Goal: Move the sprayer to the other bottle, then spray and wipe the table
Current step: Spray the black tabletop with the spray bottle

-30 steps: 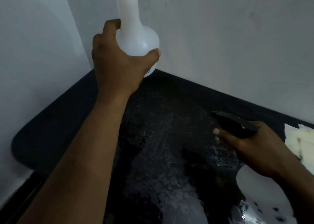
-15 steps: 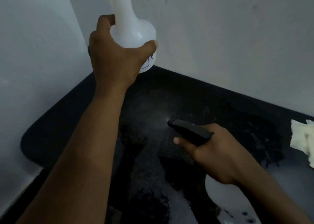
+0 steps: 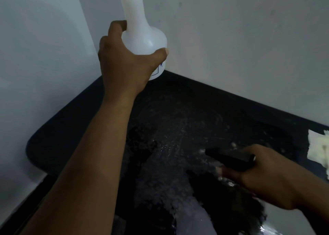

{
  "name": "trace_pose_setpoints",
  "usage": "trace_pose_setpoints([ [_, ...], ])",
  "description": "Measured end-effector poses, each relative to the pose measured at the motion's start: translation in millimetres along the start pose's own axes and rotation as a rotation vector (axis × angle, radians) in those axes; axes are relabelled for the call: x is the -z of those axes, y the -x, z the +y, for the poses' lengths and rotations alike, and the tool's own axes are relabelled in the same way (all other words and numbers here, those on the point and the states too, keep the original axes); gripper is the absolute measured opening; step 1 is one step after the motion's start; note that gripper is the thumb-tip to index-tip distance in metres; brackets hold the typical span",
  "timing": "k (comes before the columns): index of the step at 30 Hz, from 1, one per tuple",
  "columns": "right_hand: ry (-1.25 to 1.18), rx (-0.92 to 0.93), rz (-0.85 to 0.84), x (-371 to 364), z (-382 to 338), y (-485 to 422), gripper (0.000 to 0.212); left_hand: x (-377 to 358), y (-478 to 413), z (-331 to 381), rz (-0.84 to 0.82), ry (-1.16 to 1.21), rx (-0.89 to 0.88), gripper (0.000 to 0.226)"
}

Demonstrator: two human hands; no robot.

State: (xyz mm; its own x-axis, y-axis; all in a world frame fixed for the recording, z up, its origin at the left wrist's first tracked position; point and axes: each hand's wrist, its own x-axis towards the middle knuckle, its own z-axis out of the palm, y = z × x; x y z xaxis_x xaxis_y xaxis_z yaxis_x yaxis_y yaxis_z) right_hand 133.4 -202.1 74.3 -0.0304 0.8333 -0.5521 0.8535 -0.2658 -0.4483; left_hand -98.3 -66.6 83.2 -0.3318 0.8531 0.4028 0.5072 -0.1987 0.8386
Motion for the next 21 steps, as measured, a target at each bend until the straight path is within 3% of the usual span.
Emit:
trace_pose_setpoints([
  [2,-0.003,-0.033,0.018,4,13,-2,0.021,-1,0,-1,-0.003,0.0,-0.002,0.082],
  [6,-0.137,-0.086,0.255,14,38,-6,0.038,-3,0,-2,-0.025,0.001,-0.015,0.081],
  [8,-0.183,-0.034,0.388,13,45,-6,0.052,-7,1,-3,-0.077,0.023,-0.026,0.079],
  [12,-0.248,0.13,0.687,15,49,-8,0.057,-16,3,-12,-0.287,0.03,0.001,0.071],
  [17,-0.391,0.3,0.845,24,43,-7,0.039,-42,24,-24,-0.579,-0.05,0.039,0.074],
  [21,-0.403,0.32,0.875,41,36,-4,0.028,-61,33,-23,-0.519,-0.078,0.042,0.082],
])
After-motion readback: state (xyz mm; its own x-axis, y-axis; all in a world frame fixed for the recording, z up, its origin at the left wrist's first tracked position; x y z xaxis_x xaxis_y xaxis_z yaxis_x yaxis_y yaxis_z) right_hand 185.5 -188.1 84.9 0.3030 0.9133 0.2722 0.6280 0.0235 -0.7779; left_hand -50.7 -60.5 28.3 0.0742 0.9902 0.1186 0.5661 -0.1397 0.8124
